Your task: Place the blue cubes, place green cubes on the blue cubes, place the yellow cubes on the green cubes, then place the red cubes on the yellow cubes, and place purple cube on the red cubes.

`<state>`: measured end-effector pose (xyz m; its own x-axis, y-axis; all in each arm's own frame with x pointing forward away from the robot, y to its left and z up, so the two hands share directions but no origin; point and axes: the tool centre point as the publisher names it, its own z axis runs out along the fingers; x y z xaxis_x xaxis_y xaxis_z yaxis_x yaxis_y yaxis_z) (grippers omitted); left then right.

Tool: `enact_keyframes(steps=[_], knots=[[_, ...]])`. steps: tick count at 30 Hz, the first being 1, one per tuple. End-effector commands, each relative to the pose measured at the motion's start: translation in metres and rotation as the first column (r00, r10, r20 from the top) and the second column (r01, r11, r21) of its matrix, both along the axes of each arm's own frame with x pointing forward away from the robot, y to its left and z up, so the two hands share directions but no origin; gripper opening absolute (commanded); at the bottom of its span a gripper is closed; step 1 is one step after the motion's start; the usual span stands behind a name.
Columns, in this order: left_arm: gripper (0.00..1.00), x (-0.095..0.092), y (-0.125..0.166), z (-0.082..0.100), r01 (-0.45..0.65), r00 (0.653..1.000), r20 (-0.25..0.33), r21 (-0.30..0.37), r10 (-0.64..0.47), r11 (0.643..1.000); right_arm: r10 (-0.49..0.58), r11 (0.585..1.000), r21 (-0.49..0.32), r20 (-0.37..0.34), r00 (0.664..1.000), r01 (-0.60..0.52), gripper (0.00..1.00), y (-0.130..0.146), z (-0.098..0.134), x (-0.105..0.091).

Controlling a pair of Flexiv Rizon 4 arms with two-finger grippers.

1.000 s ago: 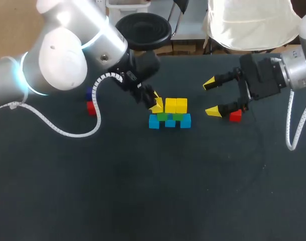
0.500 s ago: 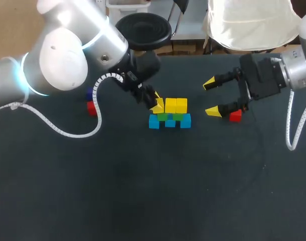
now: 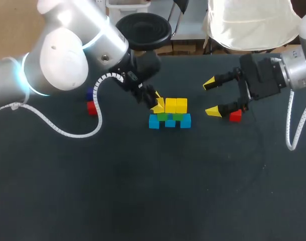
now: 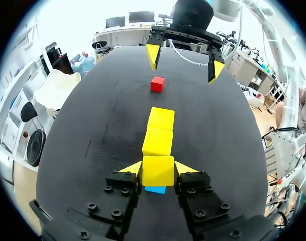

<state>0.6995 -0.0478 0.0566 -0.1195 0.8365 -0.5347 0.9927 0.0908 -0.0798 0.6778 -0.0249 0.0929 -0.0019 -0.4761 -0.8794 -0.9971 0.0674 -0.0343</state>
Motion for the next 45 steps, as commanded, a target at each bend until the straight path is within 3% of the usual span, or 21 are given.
enact_keyframes(steps=[1,45], knots=[[0.00,0.0013,0.0000,-0.0013,0.004,1.000,-0.002,0.000,-0.004,1.000,0.000,1.000,0.001,0.001,1.000,0.000,1.00,-0.0001,0.0000,0.0000],[0.00,-0.0011,-0.0029,-0.0018,0.010,1.000,-0.003,-0.001,-0.010,1.000,0.000,1.000,0.001,0.001,1.000,0.000,1.00,-0.0001,0.0000,0.0000]])
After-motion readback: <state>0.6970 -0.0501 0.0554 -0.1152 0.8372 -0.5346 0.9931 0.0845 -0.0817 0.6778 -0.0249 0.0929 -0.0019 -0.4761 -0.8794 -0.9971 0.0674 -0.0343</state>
